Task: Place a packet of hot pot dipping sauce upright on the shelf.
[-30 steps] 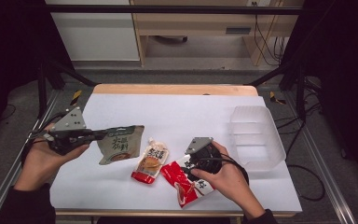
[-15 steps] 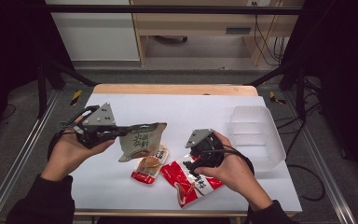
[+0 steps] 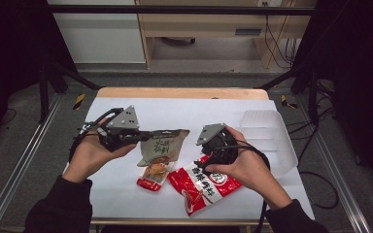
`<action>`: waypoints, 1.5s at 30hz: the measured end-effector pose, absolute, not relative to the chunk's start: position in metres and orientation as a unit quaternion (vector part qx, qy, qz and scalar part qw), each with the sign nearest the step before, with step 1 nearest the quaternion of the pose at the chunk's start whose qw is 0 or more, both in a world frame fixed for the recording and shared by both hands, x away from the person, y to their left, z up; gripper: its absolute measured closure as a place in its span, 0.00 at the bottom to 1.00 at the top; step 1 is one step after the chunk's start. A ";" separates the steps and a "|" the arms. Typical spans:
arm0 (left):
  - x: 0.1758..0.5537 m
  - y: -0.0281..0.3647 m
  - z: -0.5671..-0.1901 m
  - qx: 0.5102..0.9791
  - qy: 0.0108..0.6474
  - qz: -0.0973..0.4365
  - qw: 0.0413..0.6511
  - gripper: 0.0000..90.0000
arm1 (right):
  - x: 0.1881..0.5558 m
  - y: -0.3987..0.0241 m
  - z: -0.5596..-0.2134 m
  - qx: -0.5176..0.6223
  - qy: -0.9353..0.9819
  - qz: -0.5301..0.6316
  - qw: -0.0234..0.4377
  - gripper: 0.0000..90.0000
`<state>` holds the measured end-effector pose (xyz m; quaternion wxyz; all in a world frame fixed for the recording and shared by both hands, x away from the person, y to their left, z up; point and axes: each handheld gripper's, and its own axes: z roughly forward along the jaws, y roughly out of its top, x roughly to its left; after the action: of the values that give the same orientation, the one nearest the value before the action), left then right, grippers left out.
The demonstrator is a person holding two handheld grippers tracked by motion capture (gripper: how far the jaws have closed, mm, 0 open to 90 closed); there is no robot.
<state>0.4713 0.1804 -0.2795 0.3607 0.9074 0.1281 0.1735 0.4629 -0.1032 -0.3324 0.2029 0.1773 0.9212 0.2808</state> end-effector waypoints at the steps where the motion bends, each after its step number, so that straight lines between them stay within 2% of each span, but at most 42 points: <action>1: 0.472 0.179 -0.280 0.908 0.126 0.174 0.359 1.00 | 0.464 -0.103 -0.331 0.175 0.922 0.279 0.202 0.13; 17: 0.478 0.154 -0.286 0.919 0.100 0.158 0.346 1.00 | 0.484 -0.093 -0.317 0.147 0.928 0.269 0.209 0.23; 24: 0.472 0.144 -0.286 0.920 0.081 0.152 0.353 1.00 | 0.489 -0.084 -0.314 0.118 0.937 0.267 0.190 0.42; 25: 0.471 0.143 -0.286 0.921 0.077 0.153 0.351 1.00 | 0.489 -0.084 -0.314 0.118 0.937 0.267 0.190 0.42; 27: 0.470 0.140 -0.286 0.921 0.074 0.152 0.351 1.00 | 0.489 -0.082 -0.316 0.111 0.940 0.271 0.173 0.49; 29: 0.469 0.138 -0.286 0.921 0.073 0.151 0.352 1.00 | 0.488 -0.081 -0.316 0.112 0.942 0.270 0.167 0.52; 30: 0.469 0.138 -0.286 0.922 0.071 0.151 0.351 1.00 | 0.488 -0.079 -0.318 0.108 0.946 0.262 0.157 0.60; 31: 0.469 0.137 -0.286 0.921 0.071 0.151 0.351 1.00 | 0.488 -0.079 -0.318 0.108 0.946 0.262 0.157 0.60; 33: 0.470 0.135 -0.287 0.922 0.071 0.152 0.349 1.00 | 0.487 -0.077 -0.318 0.105 0.950 0.254 0.145 0.67; 35: 0.471 0.135 -0.288 0.922 0.072 0.151 0.349 1.00 | 0.487 -0.077 -0.318 0.103 0.951 0.254 0.145 0.69; 45: 0.472 0.136 -0.290 0.918 0.077 0.148 0.360 1.00 | 0.487 -0.076 -0.317 0.090 0.952 0.256 0.145 0.98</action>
<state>0.4725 0.1365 -0.2900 0.3598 0.9180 0.0771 0.1481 0.4871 -0.0758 -0.3173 0.1446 0.0901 0.9516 0.2558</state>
